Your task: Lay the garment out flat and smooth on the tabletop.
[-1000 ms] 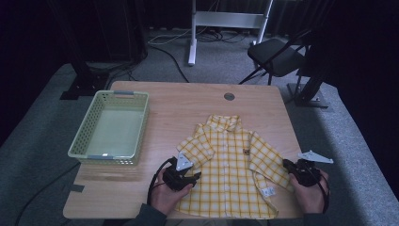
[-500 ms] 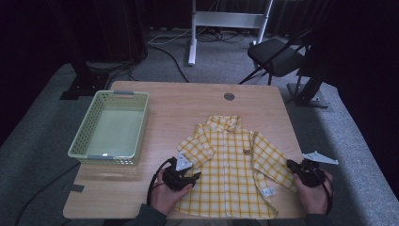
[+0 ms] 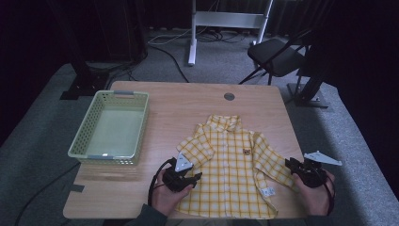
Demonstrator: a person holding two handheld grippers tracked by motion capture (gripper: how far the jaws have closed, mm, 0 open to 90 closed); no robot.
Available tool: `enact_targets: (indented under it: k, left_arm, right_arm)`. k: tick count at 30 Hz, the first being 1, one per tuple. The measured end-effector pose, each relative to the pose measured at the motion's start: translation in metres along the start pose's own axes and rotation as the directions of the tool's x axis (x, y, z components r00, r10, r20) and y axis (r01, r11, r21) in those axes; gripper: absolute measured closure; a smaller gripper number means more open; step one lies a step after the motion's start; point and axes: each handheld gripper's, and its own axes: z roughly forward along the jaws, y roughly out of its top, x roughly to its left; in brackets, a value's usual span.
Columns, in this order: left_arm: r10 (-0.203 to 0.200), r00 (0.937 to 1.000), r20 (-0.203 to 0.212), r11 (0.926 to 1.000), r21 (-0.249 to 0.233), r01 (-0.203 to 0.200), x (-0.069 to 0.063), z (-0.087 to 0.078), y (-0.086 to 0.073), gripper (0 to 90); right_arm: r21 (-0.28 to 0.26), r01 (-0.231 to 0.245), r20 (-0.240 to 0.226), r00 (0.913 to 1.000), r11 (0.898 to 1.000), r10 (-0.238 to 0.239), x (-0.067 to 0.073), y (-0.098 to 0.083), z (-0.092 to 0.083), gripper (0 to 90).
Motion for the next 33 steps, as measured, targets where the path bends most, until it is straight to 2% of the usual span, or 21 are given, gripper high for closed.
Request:
enact_targets:
  k: [6, 9, 11, 13, 18, 20, 27, 33]
  left_arm:
    - [0.042, 0.9987, 0.03, 0.9989, 0.02, -0.042, -0.008, 0.006, 0.004, 52.4]
    - [0.049, 0.9982, 0.034, 0.9972, 0.054, -0.051, -0.011, 0.011, 0.004, 52.4]
    - [0.051, 0.9982, 0.031, 0.997, 0.057, -0.052, -0.011, 0.011, 0.003, 52.5]
    - [0.038, 0.9988, 0.029, 0.9977, 0.055, -0.04, -0.009, 0.011, 0.003, 53.0]
    - [0.024, 0.9995, 0.023, 0.9983, 0.053, -0.025, -0.006, 0.01, 0.003, 55.2]
    - [0.02, 0.9996, 0.022, 0.9984, 0.052, -0.021, -0.005, 0.01, 0.002, 55.5]
    - [0.007, 0.9999, 0.011, 0.9992, 0.038, -0.008, -0.002, 0.007, -0.001, 56.7]
    - [-0.012, 0.9999, 0.005, 0.9993, 0.036, 0.012, 0.003, 0.004, -0.004, 57.0]
  right_arm:
    - [-0.015, 0.061, -0.057, 0.9965, 0.998, -0.062, 0.024, 0.005, 0.001, 69.1]
    - [0.0, 0.077, -0.098, 0.9923, 0.997, -0.076, 0.035, 0.004, 0.007, 68.4]
    - [0.007, 0.084, -0.102, 0.9914, 0.996, -0.083, 0.038, 0.003, 0.009, 68.4]
    - [0.04, 0.096, -0.113, 0.9894, 0.995, -0.091, 0.043, 0.0, 0.018, 67.5]
    - [0.089, 0.105, -0.104, 0.99, 0.99, -0.096, 0.043, -0.006, 0.029, 67.6]
    - [0.106, 0.12, -0.085, 0.9901, 0.987, -0.111, 0.042, -0.008, 0.032, 71.4]
    - [0.115, 0.121, -0.06, 0.9916, 0.986, -0.114, 0.038, -0.008, 0.03, 84.3]
    - [0.122, 0.104, -0.051, 0.9938, 0.987, -0.099, 0.032, -0.01, 0.027, 87.5]
